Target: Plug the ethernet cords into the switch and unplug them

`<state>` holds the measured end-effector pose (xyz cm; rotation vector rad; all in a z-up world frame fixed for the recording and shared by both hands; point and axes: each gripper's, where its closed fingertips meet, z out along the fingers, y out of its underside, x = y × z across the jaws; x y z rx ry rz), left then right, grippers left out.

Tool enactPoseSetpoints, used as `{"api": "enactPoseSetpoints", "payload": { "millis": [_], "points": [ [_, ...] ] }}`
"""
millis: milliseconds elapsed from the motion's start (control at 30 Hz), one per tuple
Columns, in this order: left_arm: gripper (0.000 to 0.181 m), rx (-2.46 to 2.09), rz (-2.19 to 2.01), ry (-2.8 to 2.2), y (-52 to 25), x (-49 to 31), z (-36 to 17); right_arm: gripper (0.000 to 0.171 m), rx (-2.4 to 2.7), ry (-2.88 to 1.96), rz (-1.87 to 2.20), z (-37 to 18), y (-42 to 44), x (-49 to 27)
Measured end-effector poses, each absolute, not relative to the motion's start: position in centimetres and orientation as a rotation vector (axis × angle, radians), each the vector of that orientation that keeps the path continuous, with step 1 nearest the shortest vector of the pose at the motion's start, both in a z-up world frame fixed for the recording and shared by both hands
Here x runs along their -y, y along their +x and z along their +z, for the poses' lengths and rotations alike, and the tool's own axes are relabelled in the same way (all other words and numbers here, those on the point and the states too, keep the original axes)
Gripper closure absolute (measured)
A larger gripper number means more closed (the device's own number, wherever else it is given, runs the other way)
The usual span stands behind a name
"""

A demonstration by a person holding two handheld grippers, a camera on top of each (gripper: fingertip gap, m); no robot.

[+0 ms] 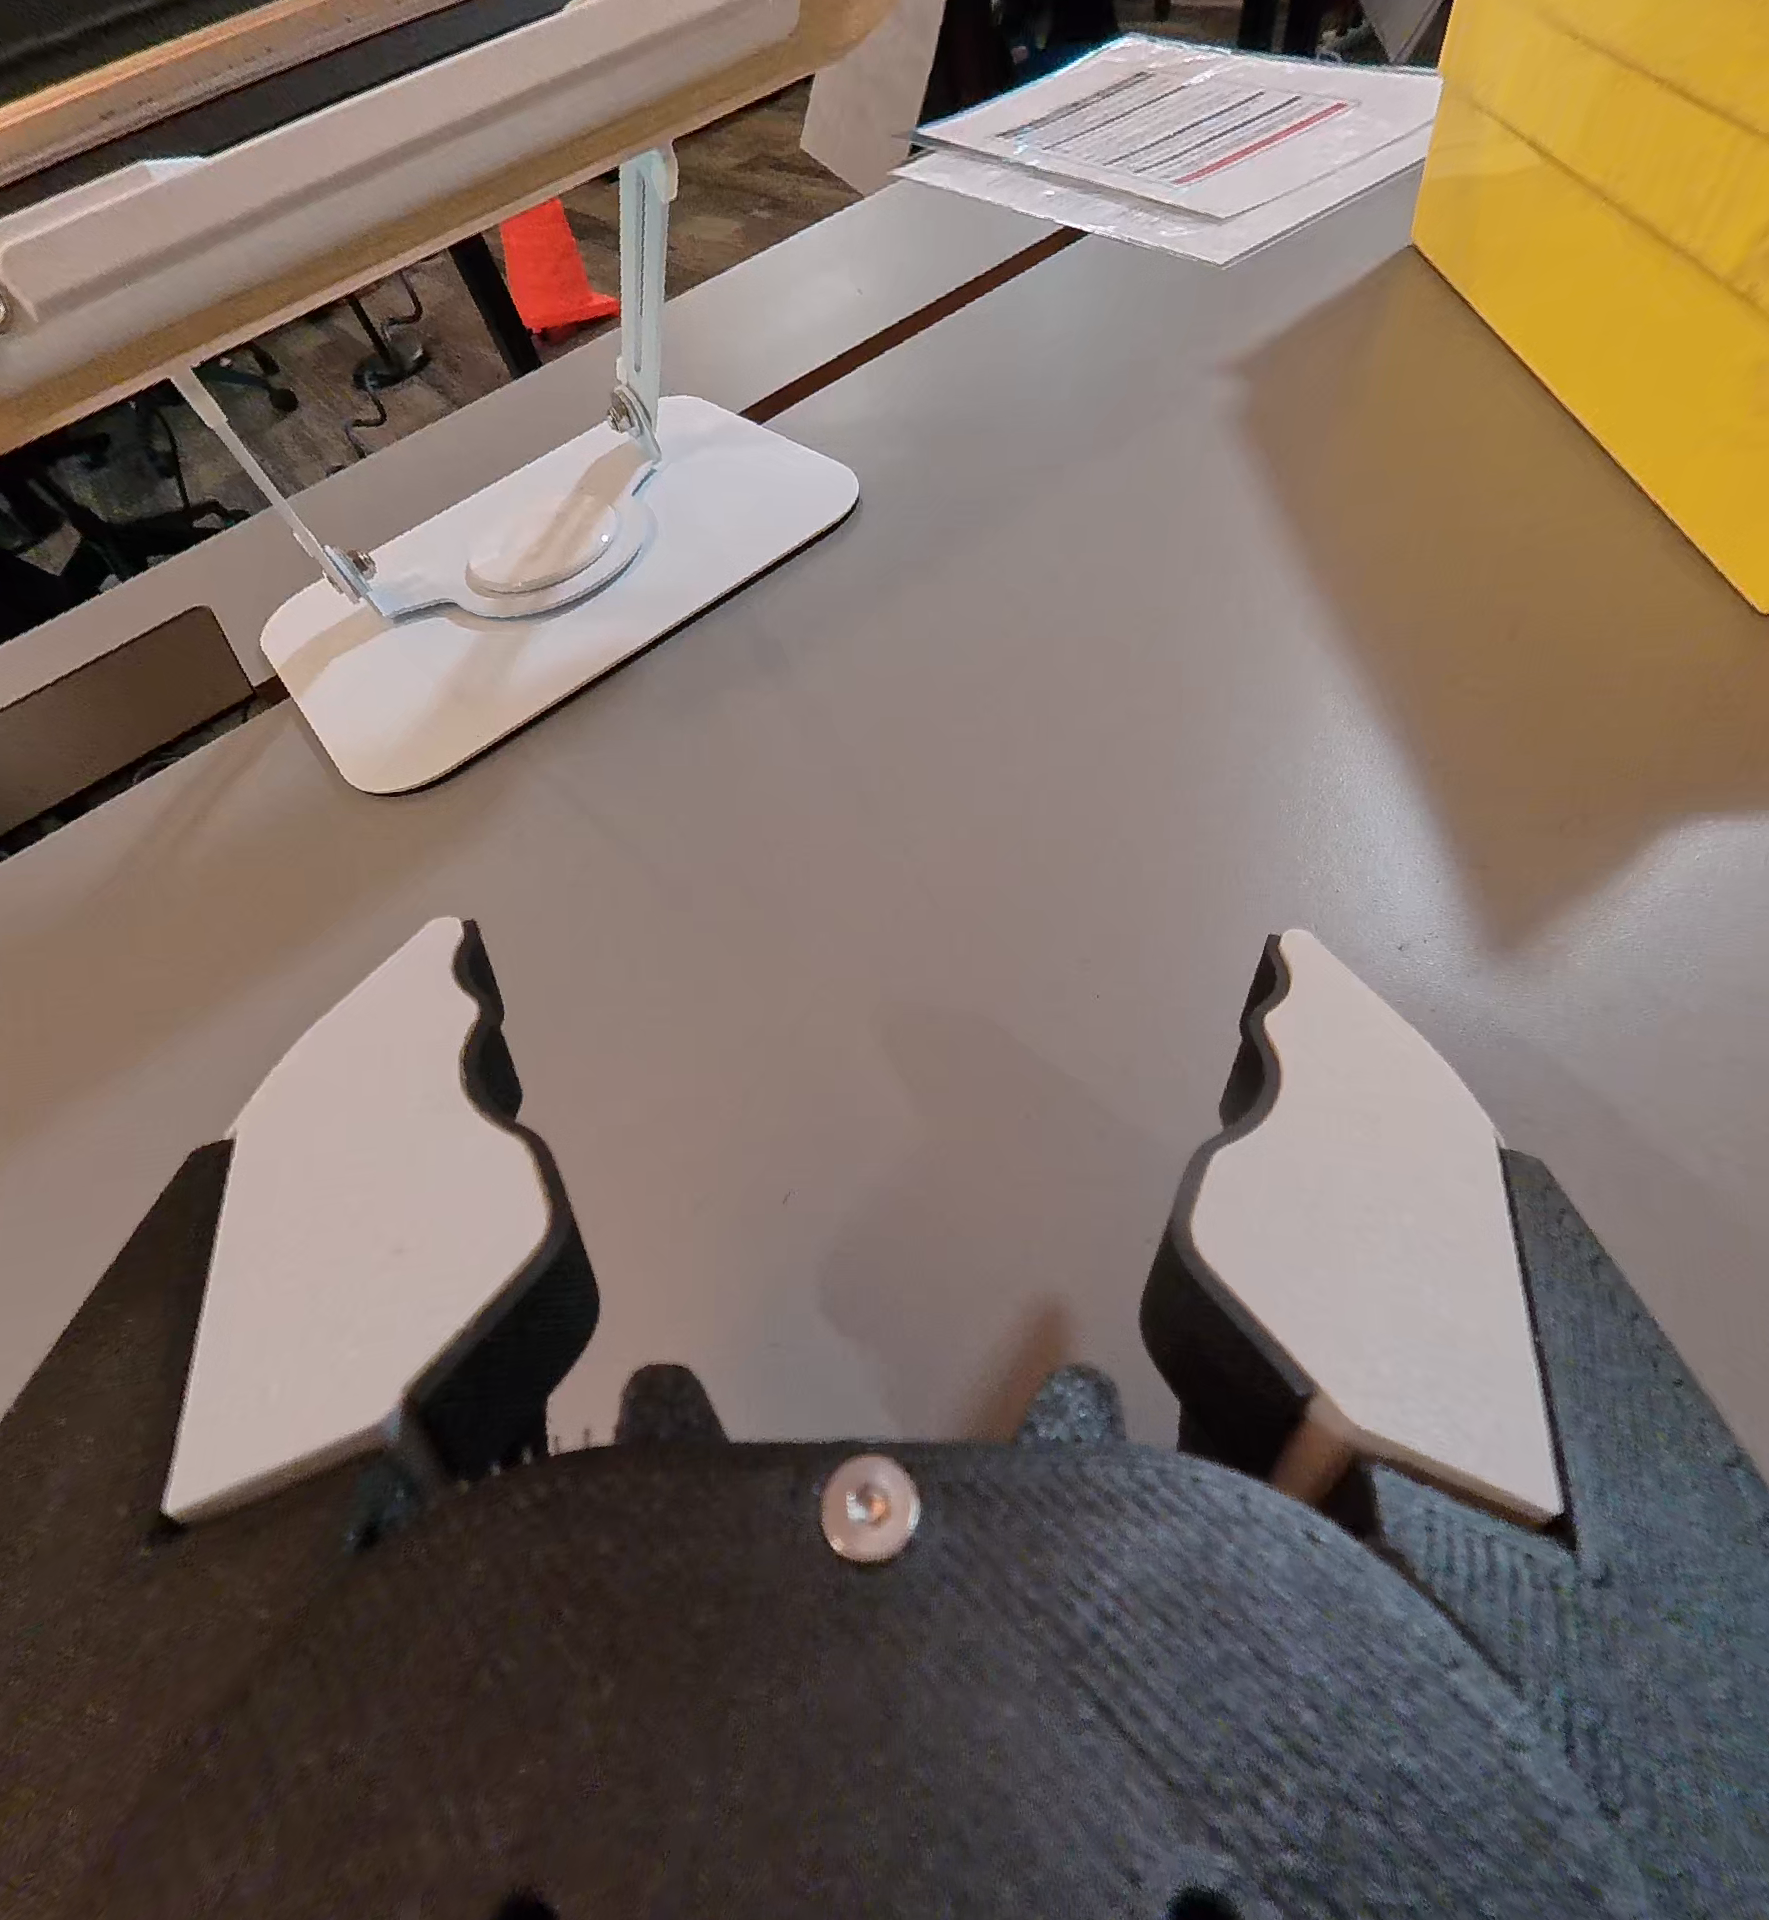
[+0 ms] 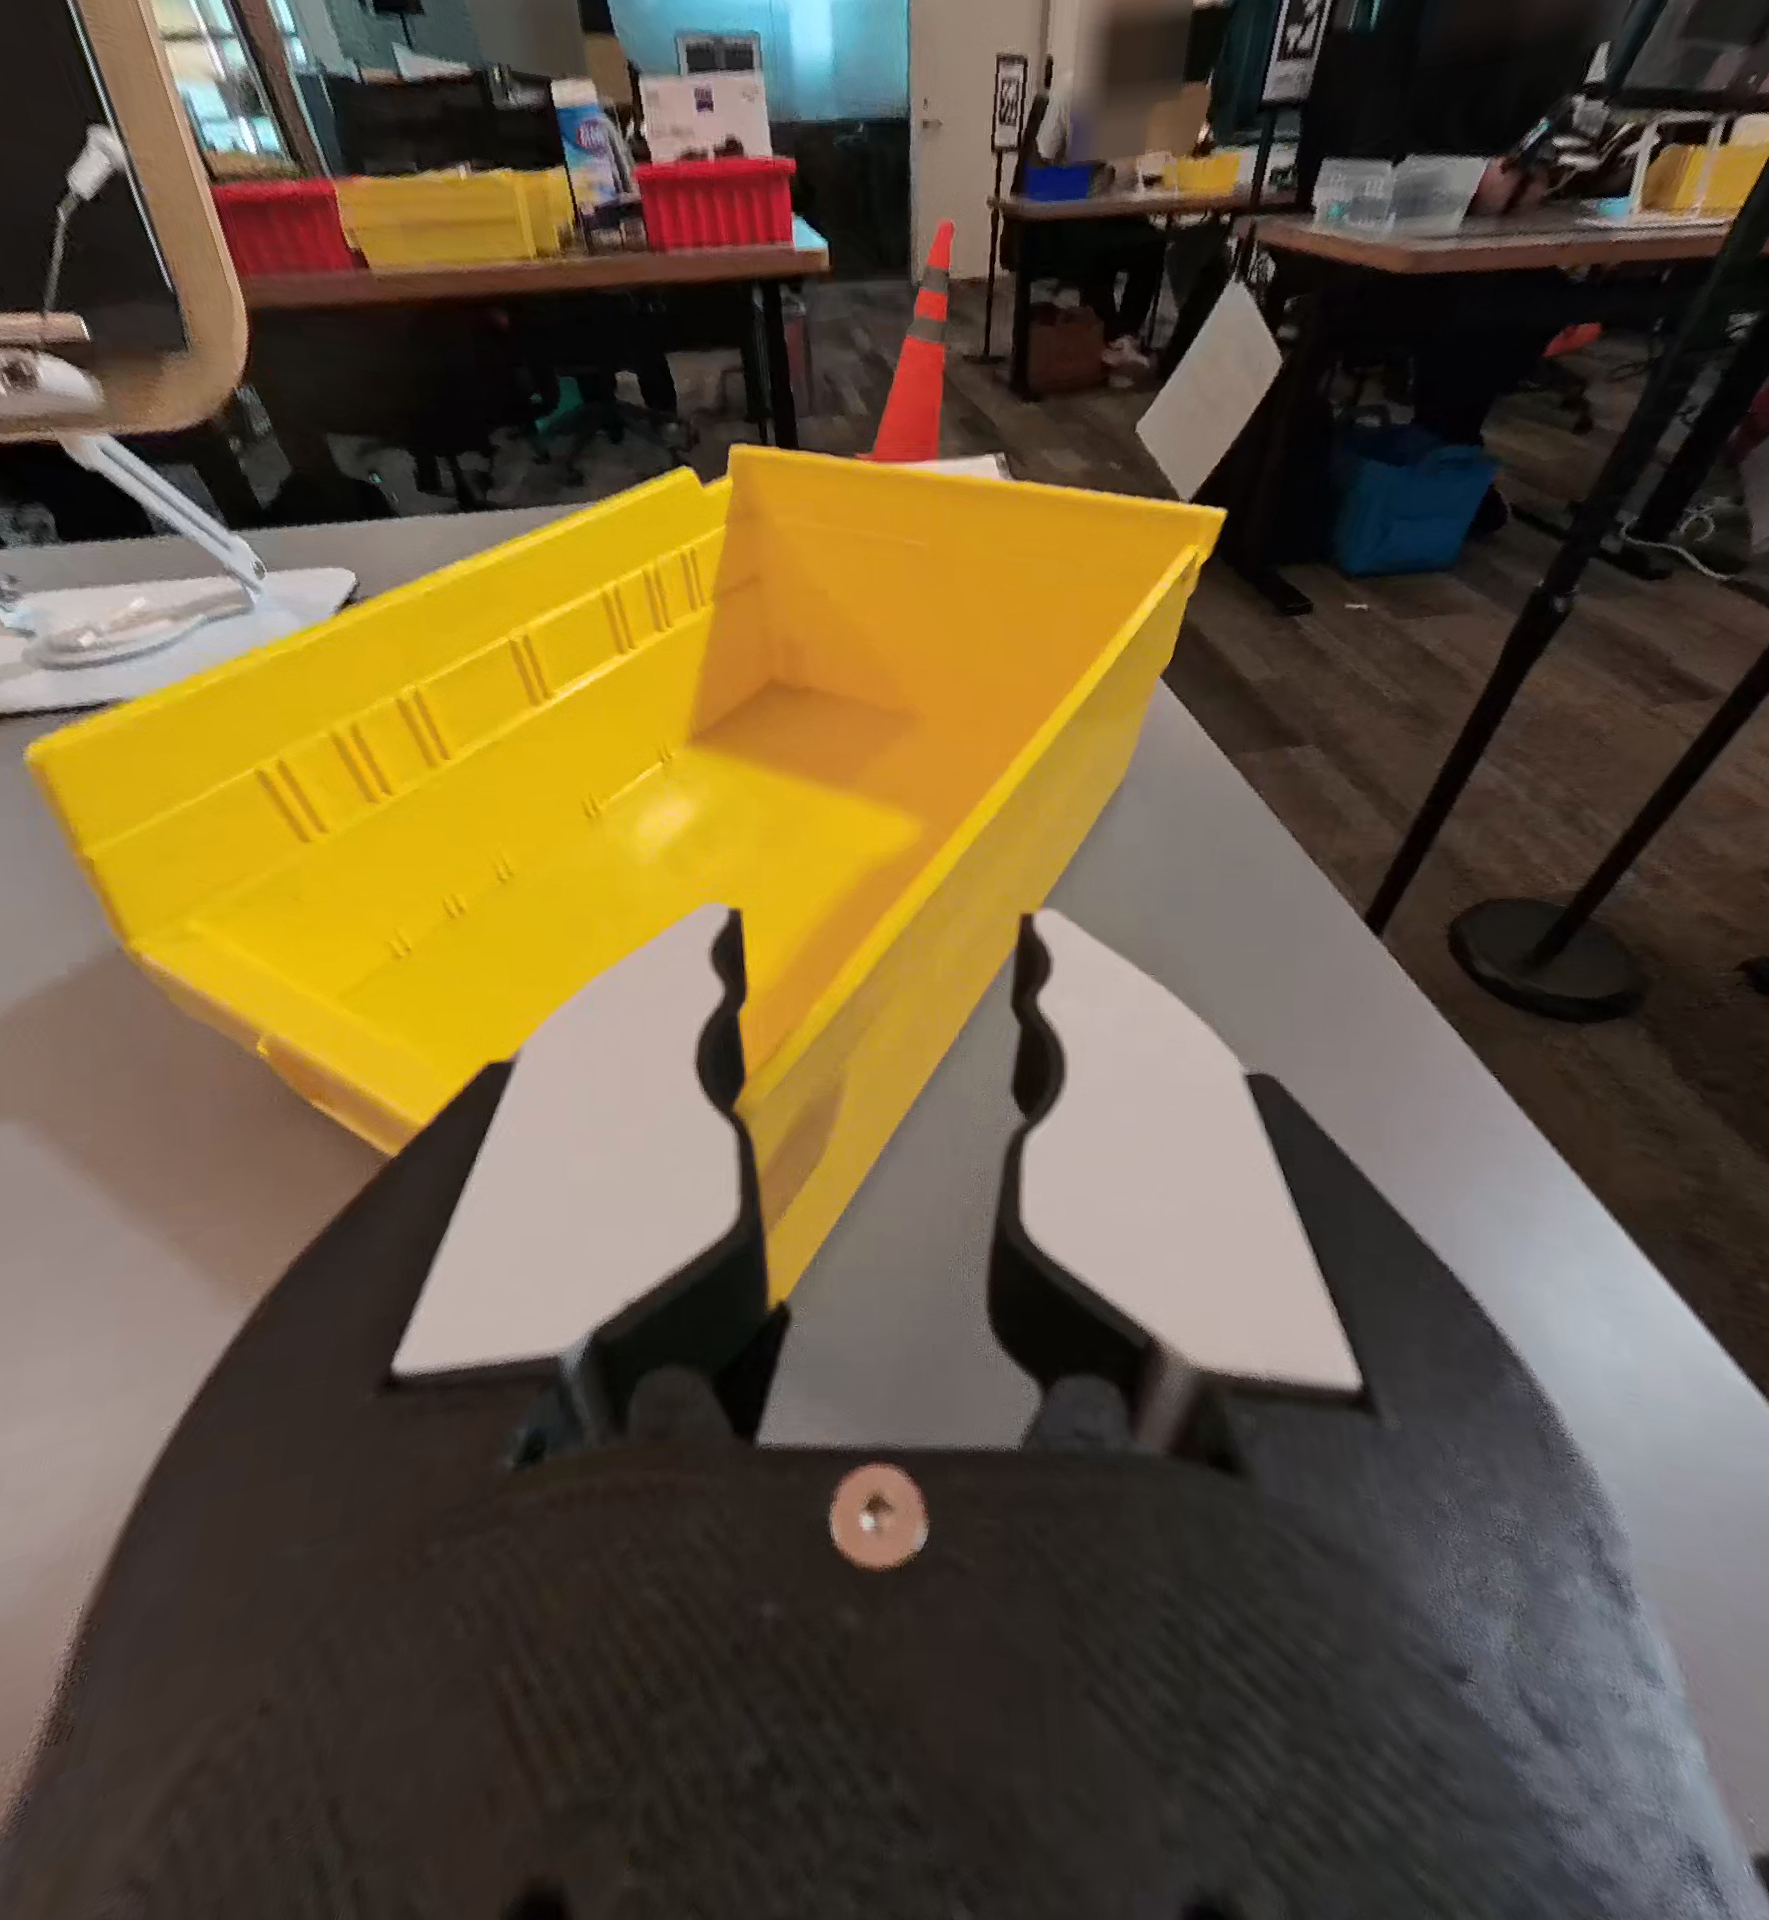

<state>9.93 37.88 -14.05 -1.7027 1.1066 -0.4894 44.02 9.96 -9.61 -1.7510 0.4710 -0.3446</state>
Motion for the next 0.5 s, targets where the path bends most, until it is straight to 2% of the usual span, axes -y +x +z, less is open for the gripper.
{"api": "enactPoseSetpoints", "payload": {
  "millis": [167,233,500],
  "points": [
    [0.049,-1.129,-0.470,-1.696,10.1,-37.7,-14.2,0.123,-0.436,-1.815,-0.345,-10.6,43.5,-10.5],
    [0.049,-1.140,-0.458,-1.689,10.2,-37.6,-14.3,0.139,-0.422,-1.857,-0.317,-11.3,43.3,-10.8],
    [0.049,-1.171,-0.429,-1.681,10.4,-37.3,-14.5,0.142,-0.290,-1.933,-0.294,-11.6,43.0,-10.7]
  ]
}}
